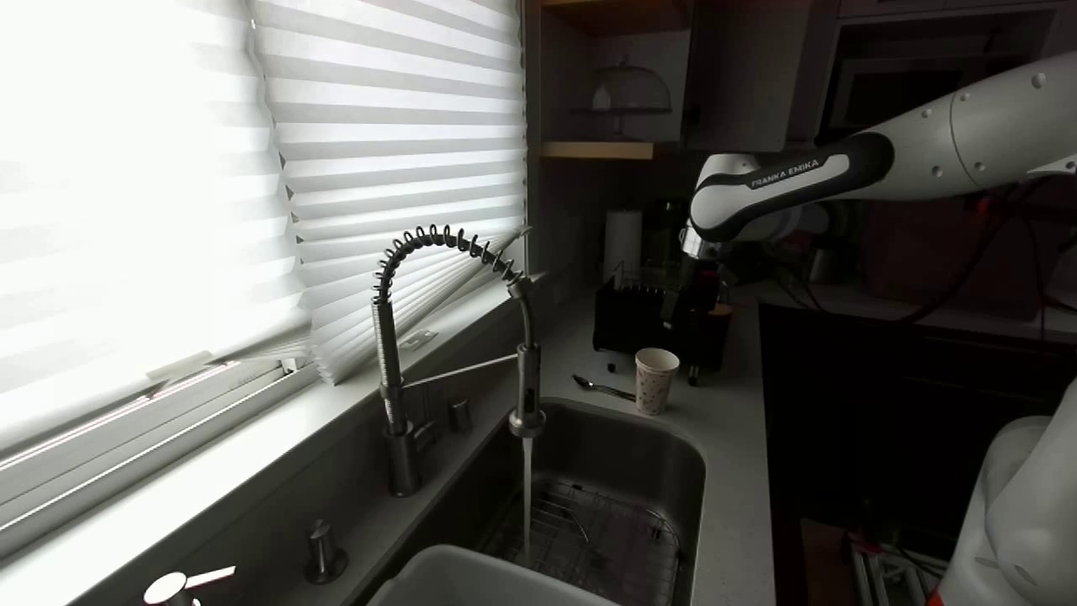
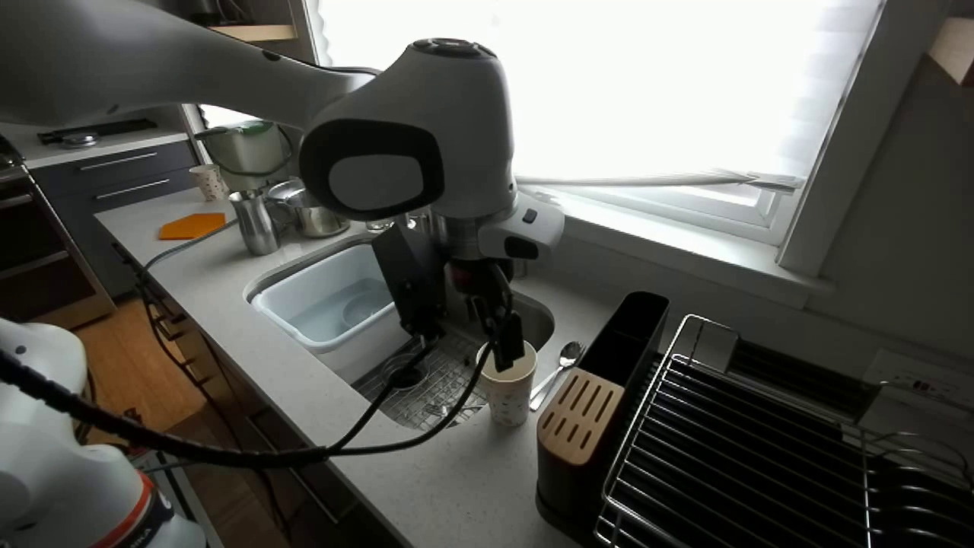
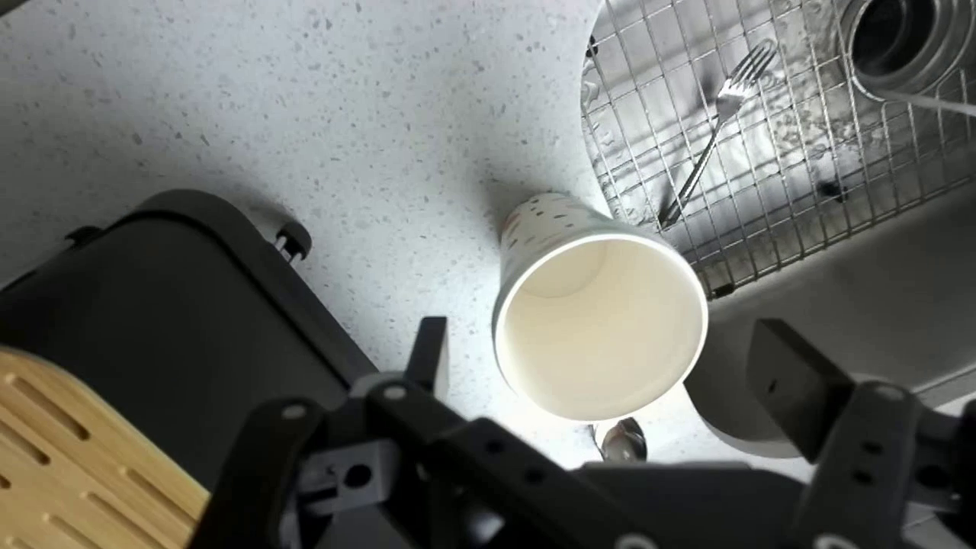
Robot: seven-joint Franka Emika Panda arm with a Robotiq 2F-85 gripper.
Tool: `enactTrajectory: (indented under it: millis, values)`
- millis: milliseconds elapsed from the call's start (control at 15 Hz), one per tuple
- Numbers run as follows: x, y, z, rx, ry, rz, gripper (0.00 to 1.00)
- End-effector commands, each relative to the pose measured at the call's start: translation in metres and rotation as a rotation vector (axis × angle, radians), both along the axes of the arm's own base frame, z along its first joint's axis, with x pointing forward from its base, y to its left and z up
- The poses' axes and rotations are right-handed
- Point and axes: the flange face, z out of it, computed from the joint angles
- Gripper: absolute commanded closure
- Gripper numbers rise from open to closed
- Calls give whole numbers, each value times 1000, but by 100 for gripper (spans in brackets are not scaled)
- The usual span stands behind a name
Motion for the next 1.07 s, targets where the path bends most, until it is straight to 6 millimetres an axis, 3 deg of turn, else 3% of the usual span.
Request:
enactTrajectory:
  millis: [0, 1000]
  values:
    - [-14, -2, -16, -29, -18, -86, 0]
    - [-16, -17, -66, -144, -105, -208, 0]
